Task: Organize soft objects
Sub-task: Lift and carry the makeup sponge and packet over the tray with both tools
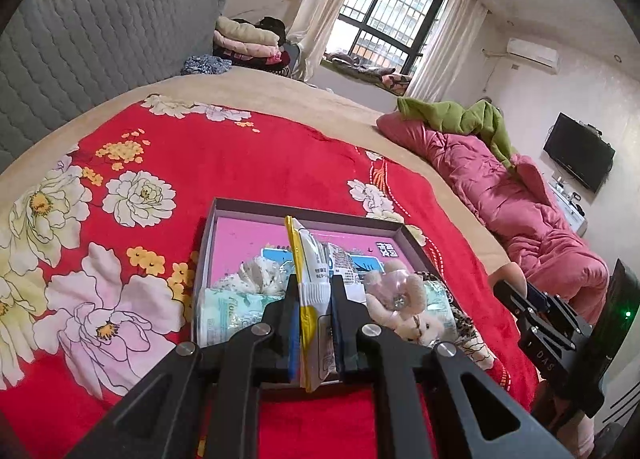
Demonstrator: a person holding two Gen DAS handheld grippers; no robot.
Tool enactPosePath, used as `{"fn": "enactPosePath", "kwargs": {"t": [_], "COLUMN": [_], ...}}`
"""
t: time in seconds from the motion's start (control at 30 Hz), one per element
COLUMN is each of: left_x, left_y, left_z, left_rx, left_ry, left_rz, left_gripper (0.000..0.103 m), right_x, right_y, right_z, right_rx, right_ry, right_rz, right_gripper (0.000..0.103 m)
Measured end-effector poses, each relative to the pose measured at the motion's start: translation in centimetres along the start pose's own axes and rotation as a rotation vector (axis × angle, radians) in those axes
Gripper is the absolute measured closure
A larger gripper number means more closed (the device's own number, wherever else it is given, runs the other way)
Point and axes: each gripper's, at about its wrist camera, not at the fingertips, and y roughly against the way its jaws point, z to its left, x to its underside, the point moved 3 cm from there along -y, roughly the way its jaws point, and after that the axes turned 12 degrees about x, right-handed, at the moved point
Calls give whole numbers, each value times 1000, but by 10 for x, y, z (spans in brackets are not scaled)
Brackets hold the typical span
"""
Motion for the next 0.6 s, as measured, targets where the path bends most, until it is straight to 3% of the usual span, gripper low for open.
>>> {"fn": "enactPosePath", "kwargs": {"t": [0.6], "left_x": [6], "left_y": [-11], "left_z": [16], "left_rx": [-43], "left_ry": [16], "left_rz": [38], "left_gripper": [88], "right_x": [30], "right_y": [-29], "right_z": [4], "right_rx": [14], "right_ry": [46], "right_rz": [99], "right_gripper": [62]}}
